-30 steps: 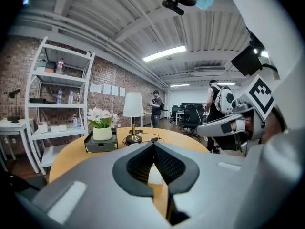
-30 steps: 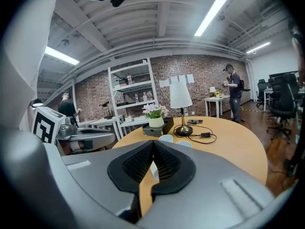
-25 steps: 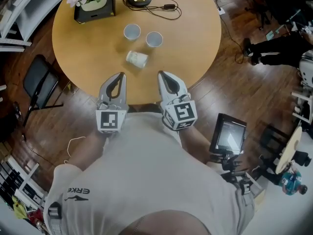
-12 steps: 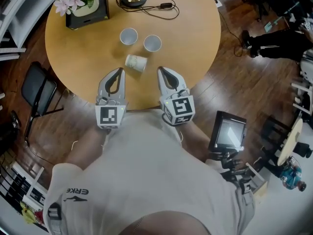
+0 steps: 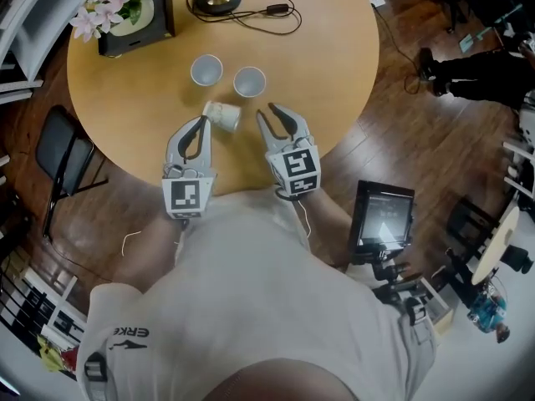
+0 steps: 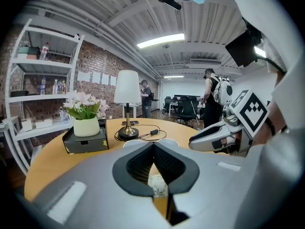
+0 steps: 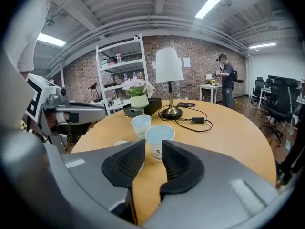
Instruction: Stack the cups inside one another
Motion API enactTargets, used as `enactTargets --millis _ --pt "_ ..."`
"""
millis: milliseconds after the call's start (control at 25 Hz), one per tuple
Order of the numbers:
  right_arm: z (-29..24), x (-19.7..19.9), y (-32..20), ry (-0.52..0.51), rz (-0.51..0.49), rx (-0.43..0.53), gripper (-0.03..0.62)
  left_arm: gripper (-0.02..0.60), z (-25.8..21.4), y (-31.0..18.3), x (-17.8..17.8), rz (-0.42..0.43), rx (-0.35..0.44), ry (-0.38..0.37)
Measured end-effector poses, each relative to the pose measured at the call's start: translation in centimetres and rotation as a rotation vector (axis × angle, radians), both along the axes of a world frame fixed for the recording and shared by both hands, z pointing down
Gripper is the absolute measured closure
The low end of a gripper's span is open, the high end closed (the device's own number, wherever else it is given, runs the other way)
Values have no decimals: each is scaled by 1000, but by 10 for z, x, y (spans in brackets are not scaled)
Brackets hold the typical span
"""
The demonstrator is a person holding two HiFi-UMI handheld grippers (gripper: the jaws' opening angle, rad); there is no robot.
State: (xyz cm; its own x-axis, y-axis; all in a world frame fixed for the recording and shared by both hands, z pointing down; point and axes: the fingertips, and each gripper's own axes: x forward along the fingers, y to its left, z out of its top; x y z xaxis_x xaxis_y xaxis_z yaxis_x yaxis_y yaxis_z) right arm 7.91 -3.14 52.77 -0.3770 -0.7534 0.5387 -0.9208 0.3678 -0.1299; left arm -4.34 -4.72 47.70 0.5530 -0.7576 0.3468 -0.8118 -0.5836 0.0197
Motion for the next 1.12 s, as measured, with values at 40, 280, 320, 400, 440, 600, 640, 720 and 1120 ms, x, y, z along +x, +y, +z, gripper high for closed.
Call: enactTargets --millis 40,280,320,400,440,600,640,720,1120 --pt "8 1 -2 1 -13 -17 459 580 4 0 2 -2 -13 -9" --pt "56 1 -19 42 -97 -96 332 580 27 -2 8 -8 -62 -50" --pt "62 1 -23 55 -112 -104 318 580 30 -3 9 -12 -69 -54" --pt "81 1 -31 86 -149 -127 289 580 42 -8 9 -18 -86 -62" --pt "92 1 -36 103 -169 -139 273 580 50 -12 9 -20 -95 -67" --pt "119 -8 -51 166 -250 -160 249 580 67 -24 4 -36 -117 -80" --pt "118 -11 -52 173 -262 -161 244 580 66 -23 2 -41 -131 -83" --pt "117 -15 -52 179 -281 -164 241 580 63 -20 1 -51 -161 -87" --pt "115 -24 -51 191 -312 -160 235 580 63 -14 5 -45 -133 -102"
